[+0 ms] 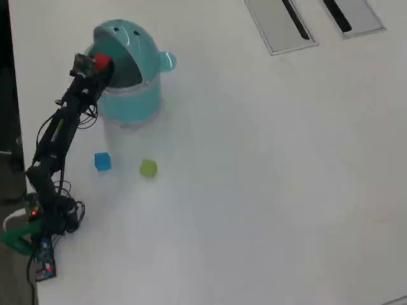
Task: Grasp RGB lego blocks and put them in the bin one by one.
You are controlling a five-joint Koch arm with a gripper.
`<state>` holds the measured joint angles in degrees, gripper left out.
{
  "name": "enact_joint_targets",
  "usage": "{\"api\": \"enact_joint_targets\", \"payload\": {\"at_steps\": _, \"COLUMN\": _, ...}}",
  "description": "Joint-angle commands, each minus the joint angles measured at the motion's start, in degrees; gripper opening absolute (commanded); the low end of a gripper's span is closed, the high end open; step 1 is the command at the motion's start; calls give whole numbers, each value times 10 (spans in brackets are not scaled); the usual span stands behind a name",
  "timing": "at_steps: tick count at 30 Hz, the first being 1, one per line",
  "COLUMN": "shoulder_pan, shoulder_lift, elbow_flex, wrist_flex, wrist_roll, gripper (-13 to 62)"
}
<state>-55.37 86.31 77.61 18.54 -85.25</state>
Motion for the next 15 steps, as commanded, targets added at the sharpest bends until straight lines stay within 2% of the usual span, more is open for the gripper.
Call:
{"api": "enact_joint_targets", "payload": {"at_steps": 1, "shoulder_pan": -4, "shoulder_lift": 8, "elbow_flex": -61, "wrist_flex": -59, "wrist_roll": -10, "gripper": 145}}
{"api": "enact_joint_targets", "payload": {"at_steps": 4, "shoulder_pan": -4, "shoulder_lift": 5, "elbow_flex": -54, "wrist_flex": -60, "wrist_roll": -25, "gripper": 170}}
{"api": "enact_joint_targets", "payload": {"at_steps": 11, "shoulder_pan": 3, "shoulder_lift": 20, "elbow_flex": -18, "wrist_flex": -105, "wrist_roll": -28, "gripper": 170}}
{"api": "enact_joint_targets", "payload": {"at_steps": 15, "shoulder_pan": 3, "shoulder_lift": 25, "elbow_flex": -20, "wrist_flex": -98, "wrist_roll": -54, "gripper": 209}}
